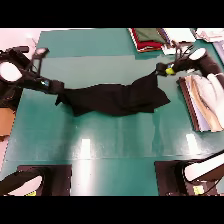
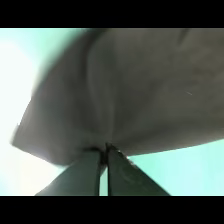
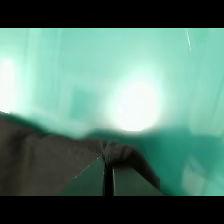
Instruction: Fold the shirts.
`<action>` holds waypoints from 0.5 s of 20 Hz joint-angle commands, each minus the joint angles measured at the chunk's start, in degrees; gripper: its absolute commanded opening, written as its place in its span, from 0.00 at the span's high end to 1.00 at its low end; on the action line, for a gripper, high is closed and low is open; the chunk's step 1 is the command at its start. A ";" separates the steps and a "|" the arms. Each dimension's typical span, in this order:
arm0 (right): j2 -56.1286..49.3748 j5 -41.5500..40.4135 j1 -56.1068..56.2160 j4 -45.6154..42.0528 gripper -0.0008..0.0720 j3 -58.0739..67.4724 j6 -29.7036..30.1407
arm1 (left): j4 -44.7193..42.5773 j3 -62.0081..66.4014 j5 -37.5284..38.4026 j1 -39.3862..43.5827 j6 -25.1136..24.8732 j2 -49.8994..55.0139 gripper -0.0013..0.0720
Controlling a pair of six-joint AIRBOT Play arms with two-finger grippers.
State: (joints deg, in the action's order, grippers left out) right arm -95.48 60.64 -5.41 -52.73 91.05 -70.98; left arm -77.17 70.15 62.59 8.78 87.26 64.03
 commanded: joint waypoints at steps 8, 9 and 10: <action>32.11 9.14 -5.49 0.09 0.96 20.48 2.43 | -9.40 22.45 -1.27 0.00 2.80 -24.52 0.95; 34.29 9.55 -6.25 0.09 0.96 20.90 2.43 | -9.38 23.47 -1.22 0.00 2.86 -26.03 0.95; 36.44 9.84 -7.08 0.07 0.96 20.65 1.90 | -9.38 24.11 -1.20 0.00 2.93 -27.34 0.95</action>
State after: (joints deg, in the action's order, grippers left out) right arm -65.56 68.53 -10.59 -52.53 109.03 -68.58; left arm -85.86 90.59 61.43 8.75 89.95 41.50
